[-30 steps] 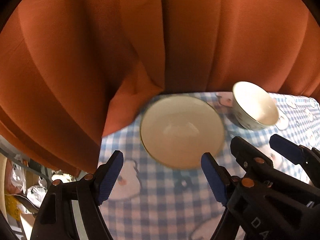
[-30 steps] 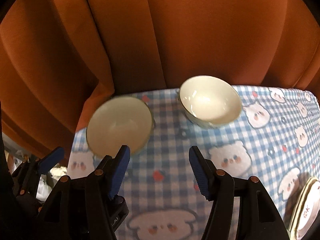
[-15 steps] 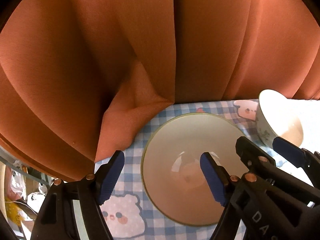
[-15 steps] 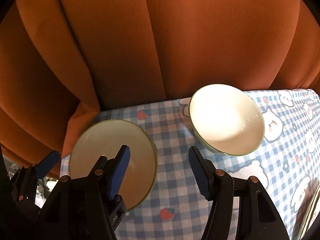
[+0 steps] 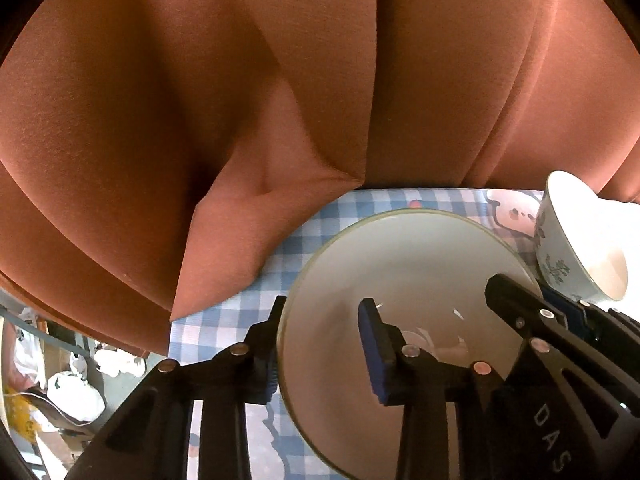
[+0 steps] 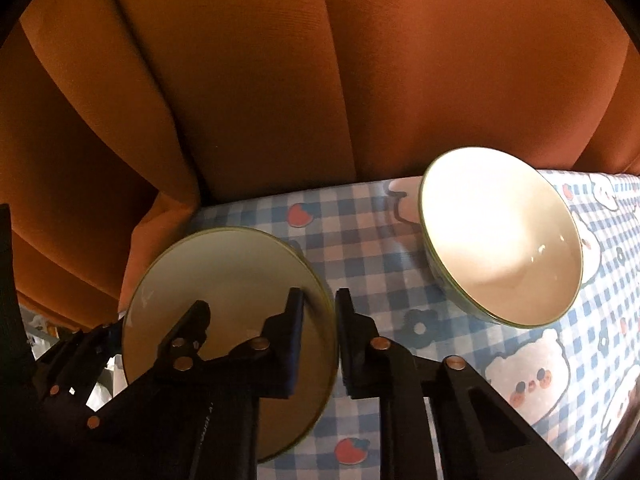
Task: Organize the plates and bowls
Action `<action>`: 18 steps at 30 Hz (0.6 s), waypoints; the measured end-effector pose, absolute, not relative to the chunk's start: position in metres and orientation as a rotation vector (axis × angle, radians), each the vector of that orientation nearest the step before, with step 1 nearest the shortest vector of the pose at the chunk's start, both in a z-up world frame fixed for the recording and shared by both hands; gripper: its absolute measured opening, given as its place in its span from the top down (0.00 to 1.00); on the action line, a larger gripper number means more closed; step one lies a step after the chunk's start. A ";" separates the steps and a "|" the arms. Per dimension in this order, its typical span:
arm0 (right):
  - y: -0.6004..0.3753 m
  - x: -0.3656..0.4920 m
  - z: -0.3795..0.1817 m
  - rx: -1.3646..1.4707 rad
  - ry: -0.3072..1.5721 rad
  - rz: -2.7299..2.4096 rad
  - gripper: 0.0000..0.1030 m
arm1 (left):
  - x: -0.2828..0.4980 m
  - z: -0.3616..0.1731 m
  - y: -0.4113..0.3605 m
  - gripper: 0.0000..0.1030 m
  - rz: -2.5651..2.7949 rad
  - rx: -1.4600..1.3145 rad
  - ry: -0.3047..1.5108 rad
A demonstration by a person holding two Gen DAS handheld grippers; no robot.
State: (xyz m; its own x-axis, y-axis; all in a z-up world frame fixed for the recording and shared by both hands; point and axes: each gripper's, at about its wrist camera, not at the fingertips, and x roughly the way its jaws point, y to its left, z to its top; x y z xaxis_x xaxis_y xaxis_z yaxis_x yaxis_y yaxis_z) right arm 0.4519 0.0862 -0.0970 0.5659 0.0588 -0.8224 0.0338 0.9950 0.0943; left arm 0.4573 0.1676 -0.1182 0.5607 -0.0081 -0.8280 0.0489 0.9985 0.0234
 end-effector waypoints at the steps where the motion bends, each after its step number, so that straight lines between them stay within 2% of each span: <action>1: 0.087 0.452 -0.097 0.102 0.971 0.014 0.82 | 0.457 -0.118 0.167 0.67 -0.035 0.046 0.977; 18: 0.075 0.419 -0.073 0.080 0.980 -0.025 0.82 | 0.427 -0.098 0.157 0.67 -0.080 0.023 0.983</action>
State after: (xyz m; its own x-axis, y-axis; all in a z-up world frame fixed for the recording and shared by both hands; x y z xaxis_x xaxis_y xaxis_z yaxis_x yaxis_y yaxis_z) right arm 0.4190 0.0751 -0.0725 0.5566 0.0151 -0.8306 0.0568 0.9968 0.0562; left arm 0.4270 0.1573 -0.0984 0.5520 -0.0568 -0.8319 0.0780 0.9968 -0.0163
